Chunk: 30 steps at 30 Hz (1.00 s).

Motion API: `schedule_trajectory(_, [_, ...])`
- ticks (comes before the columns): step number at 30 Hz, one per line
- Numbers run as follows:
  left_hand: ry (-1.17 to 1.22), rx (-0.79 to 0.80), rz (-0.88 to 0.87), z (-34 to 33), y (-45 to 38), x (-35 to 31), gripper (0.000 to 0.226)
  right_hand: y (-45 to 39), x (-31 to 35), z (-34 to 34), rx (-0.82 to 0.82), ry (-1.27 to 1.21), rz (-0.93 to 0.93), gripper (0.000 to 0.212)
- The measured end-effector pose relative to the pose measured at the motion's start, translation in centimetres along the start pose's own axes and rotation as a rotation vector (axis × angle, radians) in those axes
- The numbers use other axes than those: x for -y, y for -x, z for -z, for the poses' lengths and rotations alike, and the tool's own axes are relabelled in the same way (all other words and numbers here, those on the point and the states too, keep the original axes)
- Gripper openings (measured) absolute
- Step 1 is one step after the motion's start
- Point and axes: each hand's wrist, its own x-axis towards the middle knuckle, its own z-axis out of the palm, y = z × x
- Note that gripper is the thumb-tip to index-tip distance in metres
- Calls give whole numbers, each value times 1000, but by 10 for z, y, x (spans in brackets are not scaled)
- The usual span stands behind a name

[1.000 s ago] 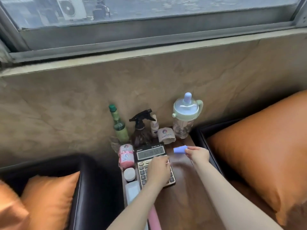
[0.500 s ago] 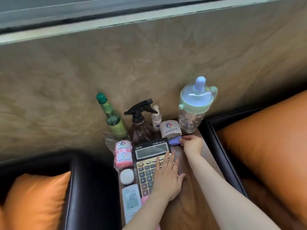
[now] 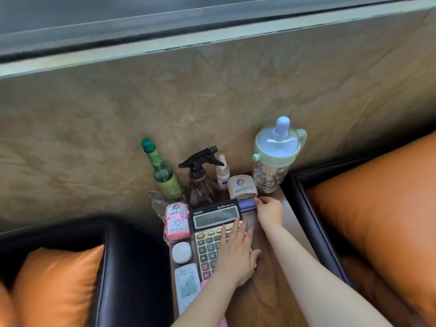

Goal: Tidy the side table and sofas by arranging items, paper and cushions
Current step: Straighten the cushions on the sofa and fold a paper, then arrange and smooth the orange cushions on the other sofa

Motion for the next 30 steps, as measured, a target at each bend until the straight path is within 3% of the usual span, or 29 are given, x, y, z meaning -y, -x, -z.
schedule_trajectory(5, [7,14,-1,7,8,-1,59,15,-8,15,-46,24,-13,27])
schedule_trajectory(10, [37,-16,21,41,24,-8,70,60,-14,47,50,307,254,39])
schedule_trajectory(14, [4,-47,62,76,43,-26,65,96,-10,87,152,559,385,47])
schedule_trajectory(19, [16,-92,79,114,94,-68,64,152,-2,139,185,676,501,51])
schedule_trajectory(30, [67,-141,-7,145,198,-179,65,267,-35,267,24,723,327,54])
